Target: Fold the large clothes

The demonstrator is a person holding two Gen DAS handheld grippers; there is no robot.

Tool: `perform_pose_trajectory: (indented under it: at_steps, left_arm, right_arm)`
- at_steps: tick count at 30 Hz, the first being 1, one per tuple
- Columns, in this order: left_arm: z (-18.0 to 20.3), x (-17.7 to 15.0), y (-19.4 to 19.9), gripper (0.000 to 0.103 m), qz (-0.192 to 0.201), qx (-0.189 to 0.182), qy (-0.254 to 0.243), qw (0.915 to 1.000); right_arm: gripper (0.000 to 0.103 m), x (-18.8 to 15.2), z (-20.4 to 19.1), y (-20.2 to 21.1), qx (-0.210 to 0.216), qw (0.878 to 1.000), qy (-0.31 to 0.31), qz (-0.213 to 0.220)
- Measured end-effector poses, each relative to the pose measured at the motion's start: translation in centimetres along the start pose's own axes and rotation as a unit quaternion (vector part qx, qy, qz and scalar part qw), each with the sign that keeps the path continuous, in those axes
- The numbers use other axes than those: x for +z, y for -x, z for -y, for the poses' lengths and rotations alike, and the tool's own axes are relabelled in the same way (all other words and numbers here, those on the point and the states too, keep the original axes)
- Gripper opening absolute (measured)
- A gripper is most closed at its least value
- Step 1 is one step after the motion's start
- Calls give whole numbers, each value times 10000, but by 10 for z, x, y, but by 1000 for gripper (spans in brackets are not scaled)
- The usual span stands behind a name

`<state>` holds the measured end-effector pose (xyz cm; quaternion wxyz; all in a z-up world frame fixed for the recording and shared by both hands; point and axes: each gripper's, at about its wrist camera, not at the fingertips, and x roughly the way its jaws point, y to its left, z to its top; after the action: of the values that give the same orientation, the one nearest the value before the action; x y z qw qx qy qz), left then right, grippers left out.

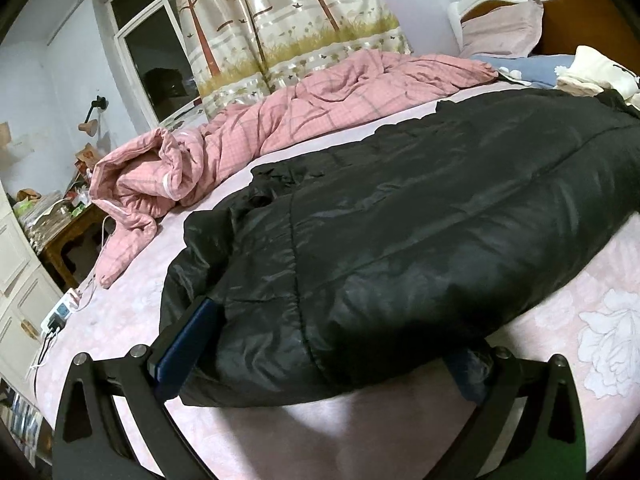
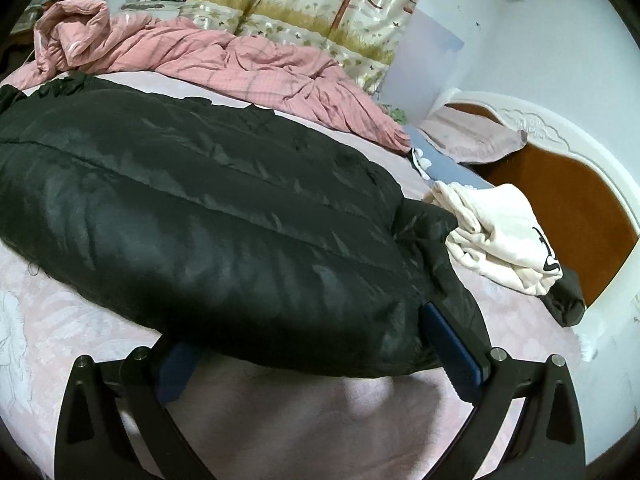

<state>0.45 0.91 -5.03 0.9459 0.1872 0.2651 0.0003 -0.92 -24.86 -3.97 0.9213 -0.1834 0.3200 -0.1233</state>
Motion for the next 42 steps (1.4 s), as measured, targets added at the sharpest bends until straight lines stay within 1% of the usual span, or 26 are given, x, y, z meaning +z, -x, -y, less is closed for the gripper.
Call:
perform_pose_trajectory:
  at_steps: [6,7,9,10,11,12,13,15,16,17,18,19,21,23,26,27,28,29,30,31,33,34,36,38,39,42]
  left_arm:
    - [-2,1,1,103,24,10,51,10000]
    - [-2,1,1,103,24,8,57,10000]
    - [-4,1,2,102,44,15,120,9999]
    - [-7,2,3,95,76,44,166,9998]
    - [-9,2,6,88,164,154,224,9995]
    - [-10,3,9,68,255,189,243,9992]
    - [-11,3,11,48,333,137,240,9991]
    - [-13,4,16,31,418,38,299,9987]
    - [-15,4,18,25,420,-101,393,9983]
    - [-18,4,20,24,426,-217,500,9976]
    - [-22,5,24,22,432,-312,613,9967]
    - [-24,5,29,20,443,-338,658,9963]
    - [-29,8,44,18,592,-328,674,9954]
    - [-35,8,61,17,691,-358,740,9942]
    - [-44,5,86,18,625,-493,785,9937]
    - [-44,4,90,25,546,-472,715,9948]
    - [-44,2,92,36,437,-376,660,9962]
    - [-45,0,93,39,374,-377,657,9964]
    - [-46,-1,92,50,305,-449,649,9964]
    - [-47,-2,90,60,210,-463,627,9967]
    - [-48,-2,86,71,93,-425,575,9974]
    - [-49,-1,85,74,89,-407,560,9976]
    - [-51,1,82,77,77,-363,544,9978]
    - [-52,6,81,77,130,-331,496,9981]
    - [-53,10,80,78,162,-305,455,9984]
    - [-57,30,76,81,329,-215,370,9985]
  right_arm:
    - [102,1,3,-3,66,9999,-87,-48]
    - [100,1,5,-4,32,9999,-128,-44]
    - [84,2,9,-6,12,9997,-221,-53]
    - [79,1,11,-6,26,9996,-257,-61]
    - [68,1,13,-7,49,9995,-314,-86]
    - [57,1,15,-8,75,9993,-365,-105]
    - [53,1,18,-9,96,9990,-428,-119]
    - [33,0,23,-8,151,9982,-574,-96]
    - [29,0,28,-6,236,9974,-678,-41]
    - [25,0,31,-3,309,9967,-753,11]
    - [23,-1,35,2,406,9955,-856,87]
    - [22,-1,39,7,494,9943,-933,145]
    - [20,-4,44,21,653,9923,-1023,246]
    - [19,-6,46,38,684,9918,-1014,369]
    - [19,-15,51,66,797,9910,-993,413]
    - [20,-19,51,72,858,9910,-972,335]
    - [21,-21,51,74,882,9915,-930,227]
    - [24,-24,51,75,928,9917,-889,68]
    - [28,-26,51,73,975,9915,-863,-78]
    - [29,-27,52,71,1008,9911,-850,-163]
    - [41,-28,56,70,1073,9903,-839,-264]
    - [44,-29,56,72,1052,9908,-811,-268]
    - [60,-25,60,76,883,9934,-705,-177]
    - [68,-18,64,81,725,9954,-629,-32]
    - [70,-14,67,82,683,9958,-610,39]
    - [70,7,74,80,659,9960,-573,163]
